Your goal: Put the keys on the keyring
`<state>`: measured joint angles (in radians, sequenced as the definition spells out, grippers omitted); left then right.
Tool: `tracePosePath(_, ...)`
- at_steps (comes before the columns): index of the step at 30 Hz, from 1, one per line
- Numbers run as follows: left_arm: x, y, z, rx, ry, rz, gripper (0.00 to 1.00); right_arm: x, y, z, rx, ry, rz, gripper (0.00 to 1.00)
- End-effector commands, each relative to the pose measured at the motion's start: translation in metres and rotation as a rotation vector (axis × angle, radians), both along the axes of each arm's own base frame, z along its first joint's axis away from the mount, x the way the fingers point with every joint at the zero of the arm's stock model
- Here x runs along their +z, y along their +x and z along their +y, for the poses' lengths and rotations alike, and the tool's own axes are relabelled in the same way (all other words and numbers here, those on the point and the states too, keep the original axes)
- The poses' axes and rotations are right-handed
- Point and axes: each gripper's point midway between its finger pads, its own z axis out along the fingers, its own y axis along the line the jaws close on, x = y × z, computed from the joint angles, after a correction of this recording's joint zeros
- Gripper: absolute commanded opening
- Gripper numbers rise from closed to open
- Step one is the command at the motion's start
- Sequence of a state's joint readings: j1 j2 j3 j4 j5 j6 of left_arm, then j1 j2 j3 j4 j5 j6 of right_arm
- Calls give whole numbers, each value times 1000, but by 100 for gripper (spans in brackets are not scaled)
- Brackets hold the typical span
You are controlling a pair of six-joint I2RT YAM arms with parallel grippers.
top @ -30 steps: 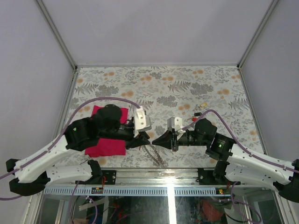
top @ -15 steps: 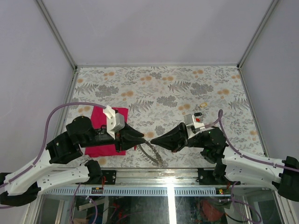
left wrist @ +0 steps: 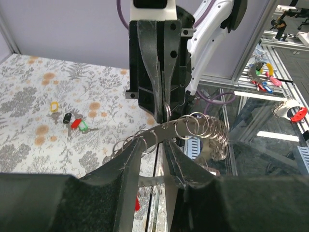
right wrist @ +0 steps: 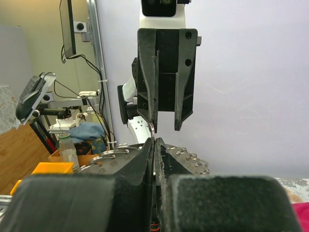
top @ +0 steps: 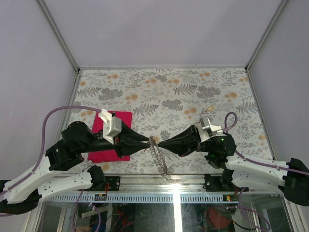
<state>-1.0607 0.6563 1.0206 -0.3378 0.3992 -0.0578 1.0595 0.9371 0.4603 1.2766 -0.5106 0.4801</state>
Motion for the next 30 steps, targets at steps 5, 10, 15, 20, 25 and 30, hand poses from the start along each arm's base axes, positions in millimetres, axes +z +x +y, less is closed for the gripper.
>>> tracePosePath(5,39,-7,-8,-59,-143,-71,27,38,-2,-13,-30,129,-45,0)
tracePosePath(10,38,-6,-16,-77,-140,-69,28,40,-1,-15,-37,134,-41,0)
tracePosePath(15,32,-4,-20,-74,-130,-61,29,43,-2,-18,-41,146,-40,0)
tracePosePath(20,31,-4,-20,-74,-133,-59,31,46,-3,-22,-40,157,-41,0)
tracePosePath(25,27,-4,-24,-89,-123,-51,31,49,-5,-24,-35,168,-39,0)
tracePosePath(30,22,-4,-27,-99,-115,-42,30,50,-6,-25,-31,174,-35,0)
